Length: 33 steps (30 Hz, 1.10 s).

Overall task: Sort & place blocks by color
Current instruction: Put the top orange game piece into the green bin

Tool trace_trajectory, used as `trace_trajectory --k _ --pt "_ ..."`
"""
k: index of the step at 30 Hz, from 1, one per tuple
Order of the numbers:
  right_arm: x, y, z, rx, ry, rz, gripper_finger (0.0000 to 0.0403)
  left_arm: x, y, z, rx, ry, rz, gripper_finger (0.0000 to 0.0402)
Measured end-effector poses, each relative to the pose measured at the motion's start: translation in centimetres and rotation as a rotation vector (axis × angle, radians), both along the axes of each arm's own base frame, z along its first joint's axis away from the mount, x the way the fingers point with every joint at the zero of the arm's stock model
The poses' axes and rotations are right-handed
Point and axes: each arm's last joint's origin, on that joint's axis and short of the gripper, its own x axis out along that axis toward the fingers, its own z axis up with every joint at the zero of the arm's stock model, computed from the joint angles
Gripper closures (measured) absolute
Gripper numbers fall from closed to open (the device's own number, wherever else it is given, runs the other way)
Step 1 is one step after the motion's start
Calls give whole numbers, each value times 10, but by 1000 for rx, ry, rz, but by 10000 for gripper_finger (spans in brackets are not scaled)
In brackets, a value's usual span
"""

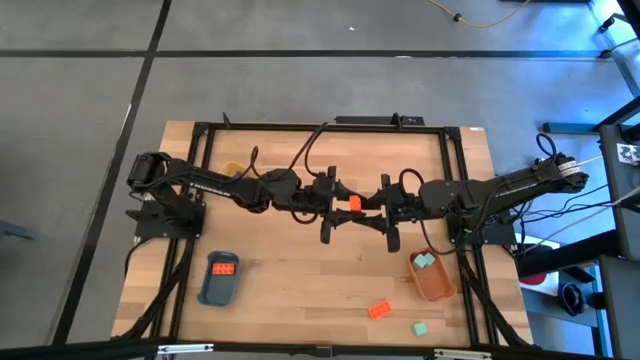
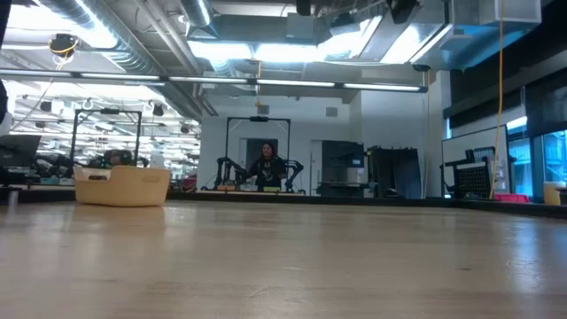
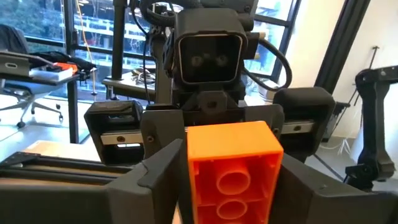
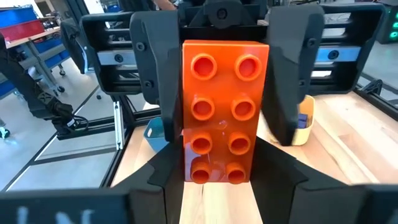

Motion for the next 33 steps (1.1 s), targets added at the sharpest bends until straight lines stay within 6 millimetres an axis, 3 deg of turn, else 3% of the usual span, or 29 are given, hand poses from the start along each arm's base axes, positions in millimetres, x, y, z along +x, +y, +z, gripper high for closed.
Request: trace_trajectory --k 5,9,13,20,24,33 --pt "0 0 0 -6 1 -3 259 0 0 0 -11 0 -23 271" --pt "0 0 0 7 2 -6 255 0 0 0 -25 6 -32 271" --pt "-3 -1 1 77 13 -24 202 -3 5 -1 -19 54 -33 271" --pt "-27 -8 8 118 65 -78 122 -33 17 20 39 172 1 271" --pt "-37 -11 11 162 83 -91 112 -62 15 27 60 217 -14 271" --pt "-29 -4 10 154 53 -65 109 -162 -10 -11 -95 168 106 271"
